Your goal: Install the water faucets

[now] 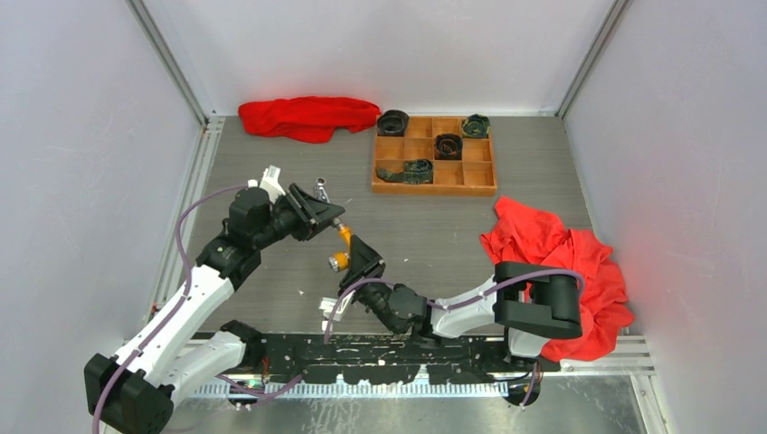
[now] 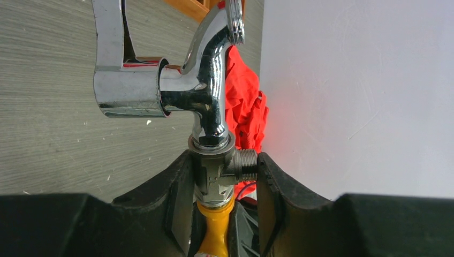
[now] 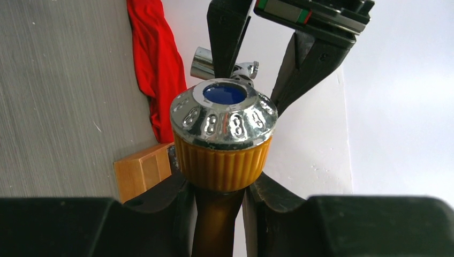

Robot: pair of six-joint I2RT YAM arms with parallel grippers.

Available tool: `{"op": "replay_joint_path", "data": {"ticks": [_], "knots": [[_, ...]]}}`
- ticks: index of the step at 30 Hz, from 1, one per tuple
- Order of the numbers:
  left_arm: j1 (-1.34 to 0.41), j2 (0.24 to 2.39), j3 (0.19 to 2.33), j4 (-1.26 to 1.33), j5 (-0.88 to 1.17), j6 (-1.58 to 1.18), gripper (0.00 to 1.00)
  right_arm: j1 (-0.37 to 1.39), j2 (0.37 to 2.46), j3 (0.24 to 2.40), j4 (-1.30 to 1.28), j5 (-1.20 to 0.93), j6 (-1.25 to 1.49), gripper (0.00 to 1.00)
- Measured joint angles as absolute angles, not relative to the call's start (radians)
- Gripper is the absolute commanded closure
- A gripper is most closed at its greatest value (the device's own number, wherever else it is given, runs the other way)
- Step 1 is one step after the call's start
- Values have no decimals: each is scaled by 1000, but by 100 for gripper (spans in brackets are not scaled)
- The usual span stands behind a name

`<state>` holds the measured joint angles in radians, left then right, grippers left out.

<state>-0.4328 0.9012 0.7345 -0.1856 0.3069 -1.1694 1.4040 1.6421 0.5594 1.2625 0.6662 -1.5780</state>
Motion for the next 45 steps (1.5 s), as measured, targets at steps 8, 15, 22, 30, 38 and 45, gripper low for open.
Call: {"op": "replay_joint_path", "data": {"ticks": [8,15,22,30,38,45], "knots": [[-450,912,736,-181,286,-1157,100,1399,1636,559,1256,680,-1570,99],[-464,924,756,-187,270,-1128,100,1398,1636,560,1259,684,-1568,99],[-477,937,768,-183,260,-1118,100,1399,1636,570,1256,688,-1565,99],[-486,941,770,-179,254,-1118,100,1404,1638,576,1256,688,-1560,99],[-499,943,770,-175,244,-1119,100,1408,1639,579,1257,687,-1560,99],[-509,939,770,-175,227,-1121,100,1409,1639,579,1261,687,-1560,99]]}}
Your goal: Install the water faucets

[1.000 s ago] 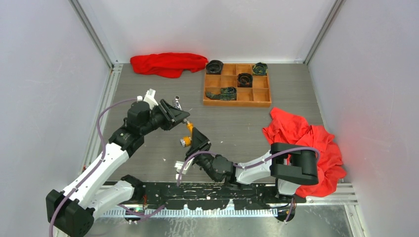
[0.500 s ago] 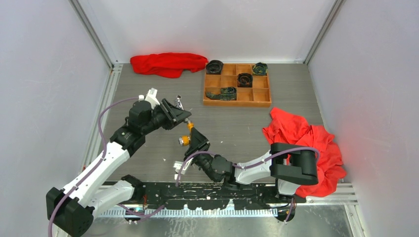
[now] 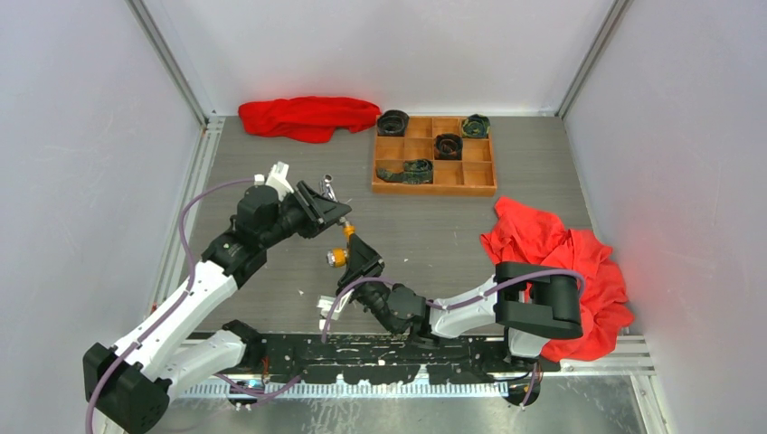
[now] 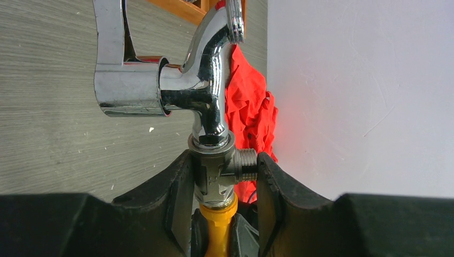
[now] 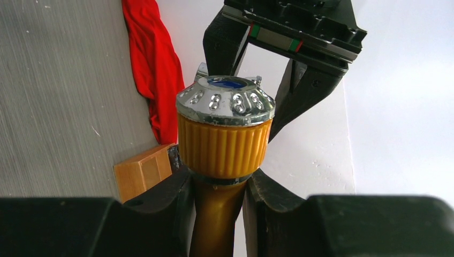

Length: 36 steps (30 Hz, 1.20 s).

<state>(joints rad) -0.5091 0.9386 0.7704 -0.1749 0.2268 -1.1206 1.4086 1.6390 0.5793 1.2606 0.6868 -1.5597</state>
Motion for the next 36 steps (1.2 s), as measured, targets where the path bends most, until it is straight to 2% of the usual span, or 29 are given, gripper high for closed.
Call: {"op": "replay_joint_path", "data": {"ticks": [36], "knots": [[-542,904,758,-169,230,-1107,100,1444,1638,587,1261,680,-1622,99]]}}
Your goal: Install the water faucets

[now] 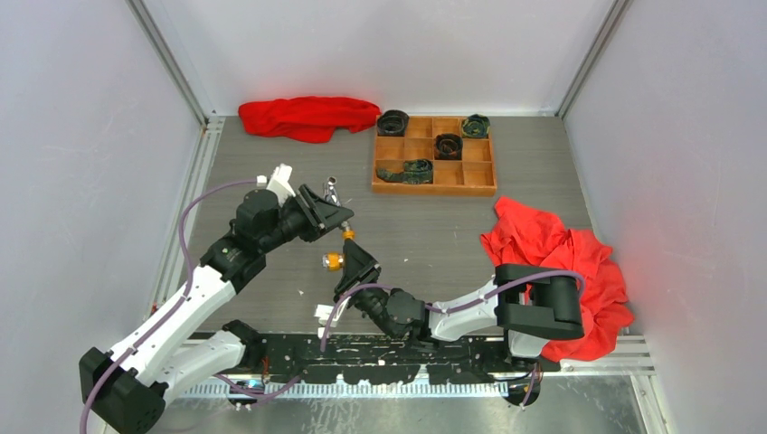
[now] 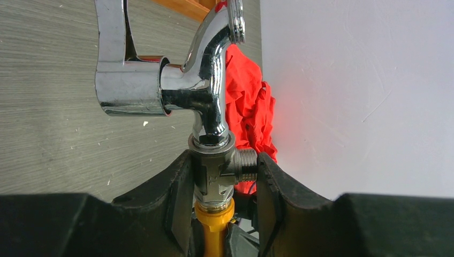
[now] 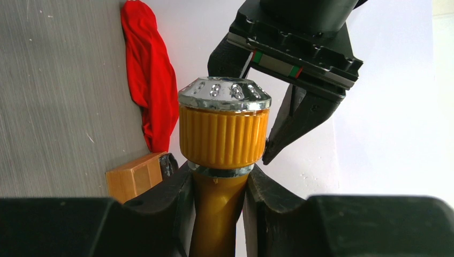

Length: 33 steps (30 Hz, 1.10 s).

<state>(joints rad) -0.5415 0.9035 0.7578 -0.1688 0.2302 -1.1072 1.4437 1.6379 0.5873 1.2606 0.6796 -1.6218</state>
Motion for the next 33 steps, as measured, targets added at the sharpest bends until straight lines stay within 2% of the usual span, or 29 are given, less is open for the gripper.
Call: {"op": "replay_joint_path", "data": {"ticks": [33], "knots": [[-543,902,755,-170,248,-1090,100,1441,1613,568,1248,635,-1604,99]]}}
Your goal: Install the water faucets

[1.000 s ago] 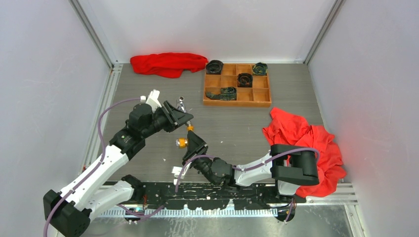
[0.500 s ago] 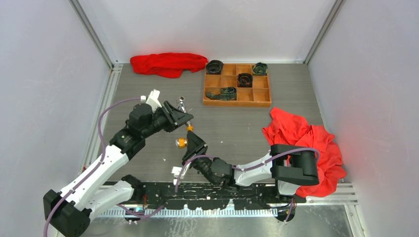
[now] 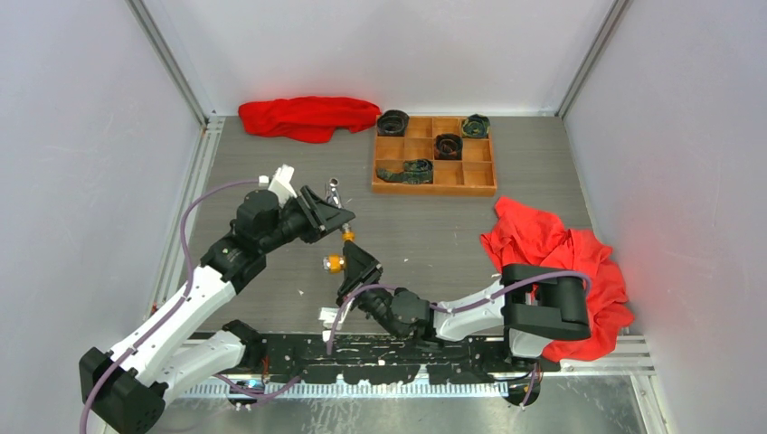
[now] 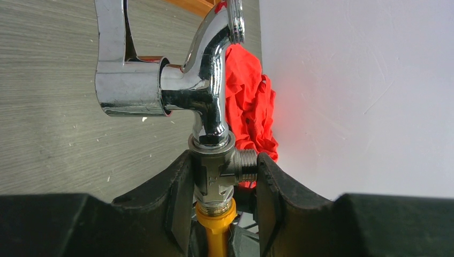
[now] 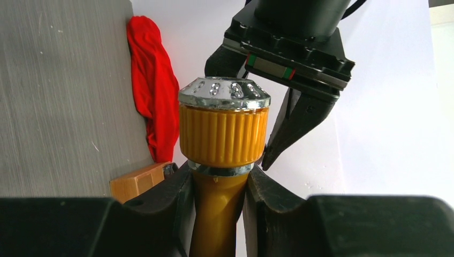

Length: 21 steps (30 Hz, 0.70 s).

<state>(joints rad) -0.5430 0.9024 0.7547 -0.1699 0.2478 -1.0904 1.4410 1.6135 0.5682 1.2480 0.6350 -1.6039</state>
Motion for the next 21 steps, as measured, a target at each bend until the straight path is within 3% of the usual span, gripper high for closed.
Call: {"op": "replay_joint_path", "data": {"ticks": [21], "knots": [[-545,863,731,-160,260,-1116,100,1419,1569,519,1349,538,-1325,99]]}}
